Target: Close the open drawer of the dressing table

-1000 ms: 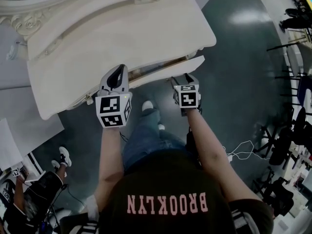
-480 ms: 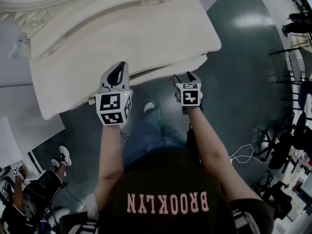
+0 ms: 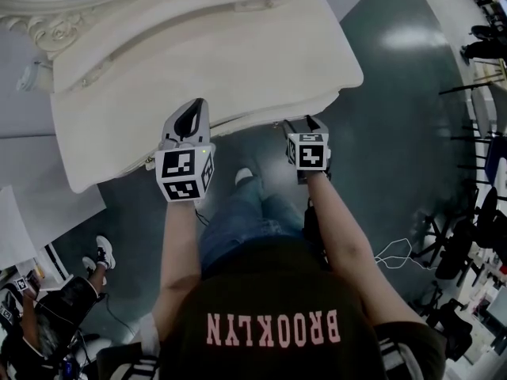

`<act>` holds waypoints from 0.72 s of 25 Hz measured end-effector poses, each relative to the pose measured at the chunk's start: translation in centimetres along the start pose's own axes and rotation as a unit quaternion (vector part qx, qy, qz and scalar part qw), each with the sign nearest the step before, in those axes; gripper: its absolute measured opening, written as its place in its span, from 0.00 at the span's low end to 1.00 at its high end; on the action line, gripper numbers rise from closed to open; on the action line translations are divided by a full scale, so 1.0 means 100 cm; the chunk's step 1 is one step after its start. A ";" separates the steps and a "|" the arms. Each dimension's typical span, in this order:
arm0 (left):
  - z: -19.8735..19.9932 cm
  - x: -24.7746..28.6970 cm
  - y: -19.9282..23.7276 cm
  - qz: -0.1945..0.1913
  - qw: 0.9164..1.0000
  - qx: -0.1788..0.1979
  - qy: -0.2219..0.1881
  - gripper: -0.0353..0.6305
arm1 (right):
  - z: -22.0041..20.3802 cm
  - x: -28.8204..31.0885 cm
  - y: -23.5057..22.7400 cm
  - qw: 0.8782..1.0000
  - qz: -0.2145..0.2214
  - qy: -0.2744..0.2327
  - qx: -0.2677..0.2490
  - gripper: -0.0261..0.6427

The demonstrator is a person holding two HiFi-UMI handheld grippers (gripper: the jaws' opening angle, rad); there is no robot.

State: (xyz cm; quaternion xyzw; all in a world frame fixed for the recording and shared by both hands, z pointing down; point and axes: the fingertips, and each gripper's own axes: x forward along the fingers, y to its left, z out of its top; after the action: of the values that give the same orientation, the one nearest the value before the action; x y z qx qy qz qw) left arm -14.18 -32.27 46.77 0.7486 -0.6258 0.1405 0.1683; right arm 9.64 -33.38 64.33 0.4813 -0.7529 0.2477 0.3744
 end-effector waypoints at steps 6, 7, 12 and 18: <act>0.000 0.002 0.006 0.006 1.000 -0.005 -0.001 0.07 | 0.006 0.004 0.000 1.000 -0.001 -0.007 -0.004 0.43; 0.000 0.002 0.006 0.007 1.000 -0.005 -0.001 0.07 | 0.007 0.004 0.000 1.000 -0.001 -0.008 -0.004 0.43; 0.002 0.004 0.009 0.010 1.000 -0.003 -0.002 0.07 | 0.012 0.008 0.001 1.000 -0.001 -0.013 -0.003 0.43; 0.005 0.005 0.011 0.013 1.000 0.000 -0.005 0.07 | 0.019 0.013 0.001 1.000 -0.003 -0.025 0.004 0.43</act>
State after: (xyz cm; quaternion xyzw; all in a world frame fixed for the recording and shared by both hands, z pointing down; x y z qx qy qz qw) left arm -15.18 -33.10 46.62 0.7409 -0.6364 0.1394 0.1632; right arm 8.58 -35.36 64.22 0.4912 -0.7595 0.2374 0.3542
